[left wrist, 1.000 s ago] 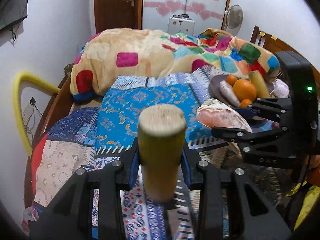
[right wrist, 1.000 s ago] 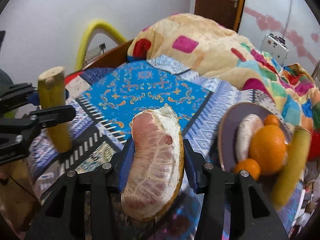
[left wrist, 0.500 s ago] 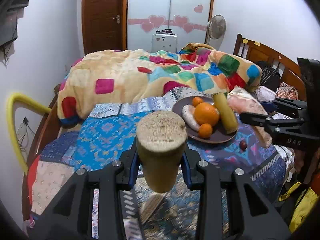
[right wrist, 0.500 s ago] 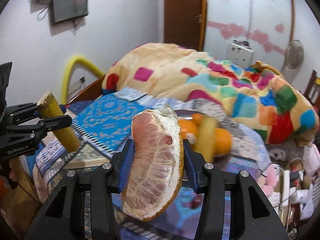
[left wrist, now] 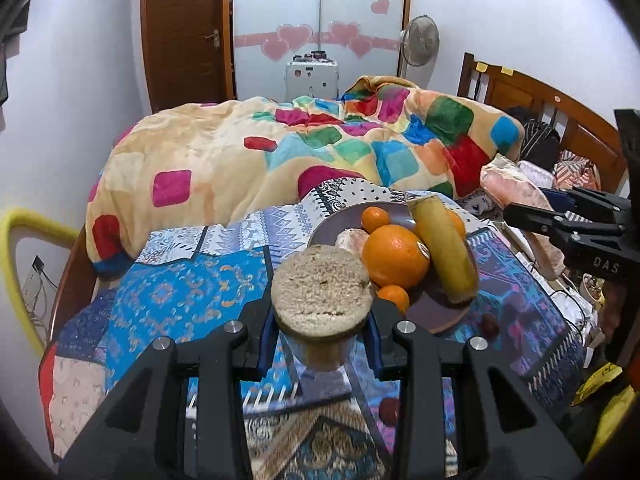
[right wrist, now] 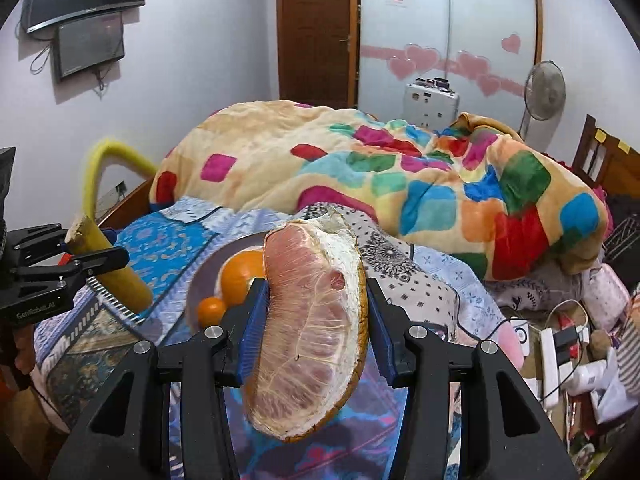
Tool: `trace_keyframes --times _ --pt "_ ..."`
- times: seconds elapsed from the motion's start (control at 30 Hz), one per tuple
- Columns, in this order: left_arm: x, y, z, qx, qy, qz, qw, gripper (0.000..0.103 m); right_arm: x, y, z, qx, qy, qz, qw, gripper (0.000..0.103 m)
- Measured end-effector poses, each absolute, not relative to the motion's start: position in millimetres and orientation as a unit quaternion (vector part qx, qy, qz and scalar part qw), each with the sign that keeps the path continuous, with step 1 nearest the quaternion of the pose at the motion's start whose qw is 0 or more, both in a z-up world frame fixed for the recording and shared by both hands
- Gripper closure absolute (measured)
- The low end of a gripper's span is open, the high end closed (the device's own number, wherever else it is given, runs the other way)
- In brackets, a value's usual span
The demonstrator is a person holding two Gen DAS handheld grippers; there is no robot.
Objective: Organize fruits
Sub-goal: 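Lower the gourd onto the plate with the left gripper while the right carries the pomelo over it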
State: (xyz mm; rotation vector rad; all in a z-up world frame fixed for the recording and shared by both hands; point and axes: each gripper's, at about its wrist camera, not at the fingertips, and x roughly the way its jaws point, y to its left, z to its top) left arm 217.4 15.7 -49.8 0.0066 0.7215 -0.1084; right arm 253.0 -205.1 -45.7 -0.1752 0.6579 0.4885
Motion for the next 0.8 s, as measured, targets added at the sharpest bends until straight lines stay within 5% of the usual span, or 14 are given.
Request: trace_keyframes --times 0.8 --pt "308 -18 -68 0.054 0.376 -0.052 0.924 0.066 292 -205 -89 -0.061 0.325 0.239 0.913 0.059"
